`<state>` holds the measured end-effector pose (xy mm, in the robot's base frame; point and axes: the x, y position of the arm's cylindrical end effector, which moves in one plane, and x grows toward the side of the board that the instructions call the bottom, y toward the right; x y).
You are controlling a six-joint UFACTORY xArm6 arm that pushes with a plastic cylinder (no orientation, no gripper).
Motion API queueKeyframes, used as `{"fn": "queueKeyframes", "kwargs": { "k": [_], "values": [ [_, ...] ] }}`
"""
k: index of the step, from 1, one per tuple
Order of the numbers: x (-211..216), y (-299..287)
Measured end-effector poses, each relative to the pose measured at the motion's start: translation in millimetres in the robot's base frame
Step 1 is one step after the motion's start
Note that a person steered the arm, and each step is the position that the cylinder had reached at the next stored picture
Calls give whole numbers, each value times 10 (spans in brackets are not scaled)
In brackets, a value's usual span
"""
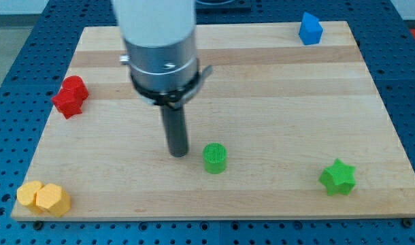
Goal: Move the green circle towards the green star
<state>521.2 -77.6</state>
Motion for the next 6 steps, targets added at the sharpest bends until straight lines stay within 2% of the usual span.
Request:
{"fn": "queueKeyframes", "kwargs": {
  "k": [1,2,4,5,6],
  "values": [
    [139,20],
    [188,564],
    [628,1714],
    [609,1717],
    [487,1440]
  ]
}}
